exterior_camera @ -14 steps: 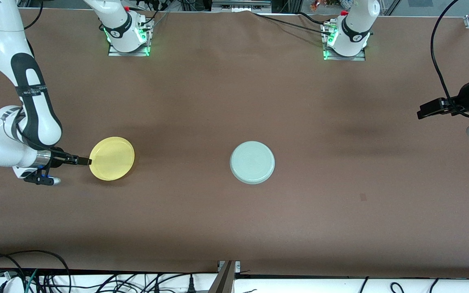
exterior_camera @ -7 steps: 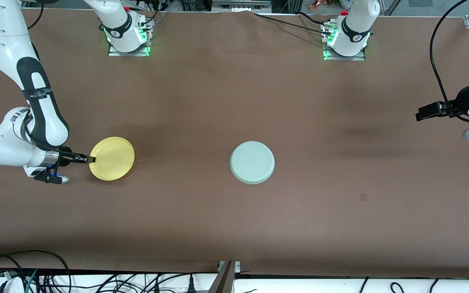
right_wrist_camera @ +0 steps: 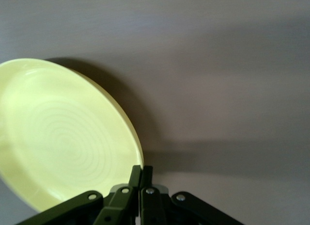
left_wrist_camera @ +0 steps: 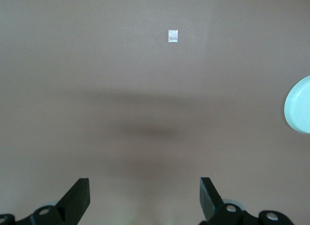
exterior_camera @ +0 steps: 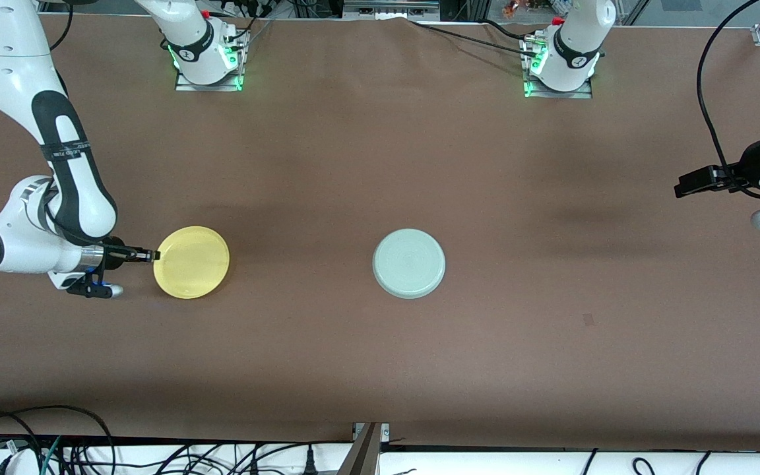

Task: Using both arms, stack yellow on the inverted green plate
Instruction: 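Grasp the yellow plate rim with the right gripper, then slide the yellow plate onto the inverted green plate with the right gripper, then release the yellow plate and draw the right gripper back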

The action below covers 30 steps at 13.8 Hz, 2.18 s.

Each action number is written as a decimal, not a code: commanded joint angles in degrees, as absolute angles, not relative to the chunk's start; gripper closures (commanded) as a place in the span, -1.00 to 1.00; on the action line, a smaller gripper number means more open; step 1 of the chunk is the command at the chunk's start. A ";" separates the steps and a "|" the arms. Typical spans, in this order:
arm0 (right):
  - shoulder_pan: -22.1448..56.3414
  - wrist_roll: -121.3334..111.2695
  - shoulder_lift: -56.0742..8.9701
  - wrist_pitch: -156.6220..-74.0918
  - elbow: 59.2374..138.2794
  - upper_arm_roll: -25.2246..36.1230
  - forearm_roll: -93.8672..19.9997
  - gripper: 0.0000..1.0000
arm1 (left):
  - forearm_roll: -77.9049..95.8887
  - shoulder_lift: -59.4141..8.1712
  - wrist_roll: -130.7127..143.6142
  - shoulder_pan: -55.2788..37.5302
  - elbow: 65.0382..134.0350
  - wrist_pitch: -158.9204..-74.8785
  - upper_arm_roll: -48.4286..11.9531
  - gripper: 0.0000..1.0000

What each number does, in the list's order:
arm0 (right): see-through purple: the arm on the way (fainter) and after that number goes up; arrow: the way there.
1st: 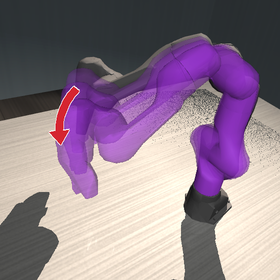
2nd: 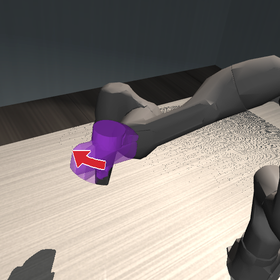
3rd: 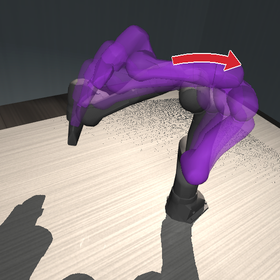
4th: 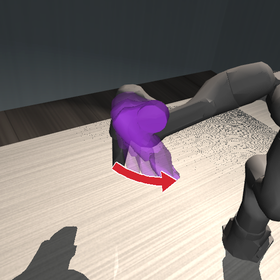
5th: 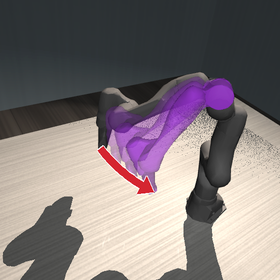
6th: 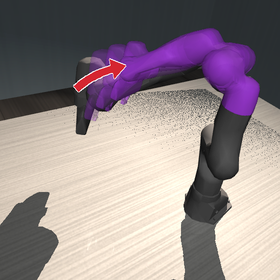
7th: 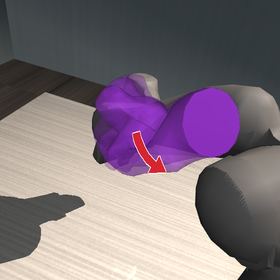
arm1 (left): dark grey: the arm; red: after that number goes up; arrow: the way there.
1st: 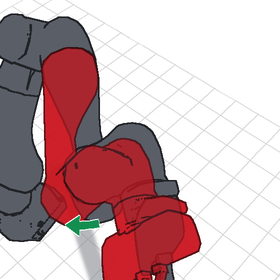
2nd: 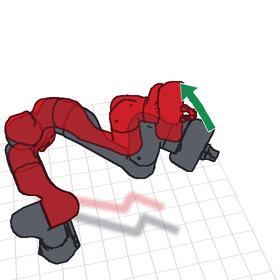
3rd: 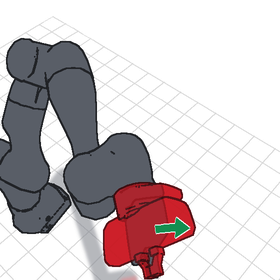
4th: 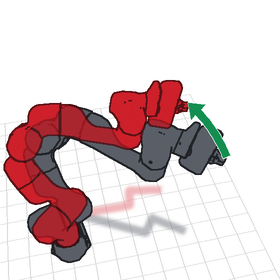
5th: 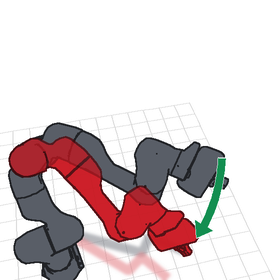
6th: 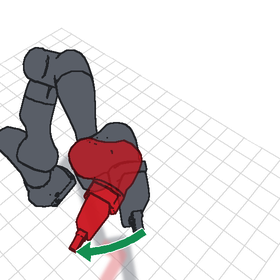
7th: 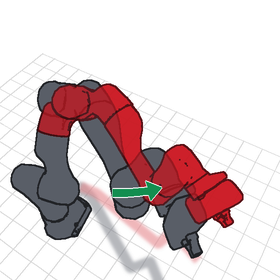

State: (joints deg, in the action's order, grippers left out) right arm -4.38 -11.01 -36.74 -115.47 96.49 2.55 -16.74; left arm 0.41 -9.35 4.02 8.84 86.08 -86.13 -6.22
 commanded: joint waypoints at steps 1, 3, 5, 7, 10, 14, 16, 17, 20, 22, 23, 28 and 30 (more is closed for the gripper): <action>-3.26 -5.05 -35.77 -105.93 88.97 -0.69 -18.10 1.00 | 0.88 -10.28 2.90 8.79 83.94 -85.78 -6.24 -1.00; -1.76 2.25 -35.68 -104.33 85.88 -3.59 -18.19 1.00 | 0.88 -10.63 2.99 8.96 83.59 -85.69 -6.33 -1.00; 0.60 9.89 -35.77 -105.46 84.73 -8.06 -18.02 1.00 | 0.97 -10.72 3.08 8.88 83.58 -85.69 -6.33 -1.00; 7.87 16.58 -37.09 -113.94 84.55 -9.05 -18.11 1.00 | 0.97 -10.72 3.16 8.79 83.58 -85.69 -6.24 -1.00; 16.94 32.46 -39.19 -122.76 84.55 -9.14 -18.02 1.00 | 1.05 -11.07 3.08 9.05 83.41 -85.69 -6.24 -1.00; 26.96 45.85 -42.79 -136.55 84.55 -9.05 -17.67 1.00 | 0.97 -11.43 3.08 9.05 82.62 -85.69 -6.24 -1.00; 29.35 47.11 -44.11 -139.56 84.55 -8.88 -17.58 1.00 | 0.88 -11.43 3.08 9.05 82.53 -85.69 -6.33 -1.00; 29.70 47.37 -44.56 -139.83 84.55 -8.88 -17.49 1.00 | 0.88 -11.43 3.08 9.05 82.62 -85.69 -6.24 -1.00; 30.84 47.55 -45.00 -139.83 84.64 -8.88 -17.84 1.00 | 0.88 -11.43 3.08 8.88 82.62 -85.69 -6.33 -1.00; 31.38 47.64 -45.00 -139.75 84.81 -8.88 -17.93 1.00 | 0.97 -11.43 3.08 8.79 82.53 -85.69 -6.33 -1.00; 31.64 47.72 -44.91 -139.75 84.99 -8.79 -17.23 0.86 | 0.97 -11.43 3.08 8.79 82.53 -85.78 -6.33 -1.00; 35.33 48.43 -40.71 -136.78 85.25 -2.29 -11.60 -1.00 | 0.97 -11.51 3.08 9.05 82.53 -85.69 -6.33 -1.00; 35.33 47.55 -36.76 -130.64 85.25 1.83 -11.43 -1.00 | 0.97 -11.51 3.08 9.05 82.53 -85.69 -6.33 -1.00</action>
State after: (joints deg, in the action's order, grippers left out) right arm 34.99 47.44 -41.74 -136.41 84.46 -1.72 -12.30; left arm 0.41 -10.48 4.02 8.85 84.43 -86.22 -6.23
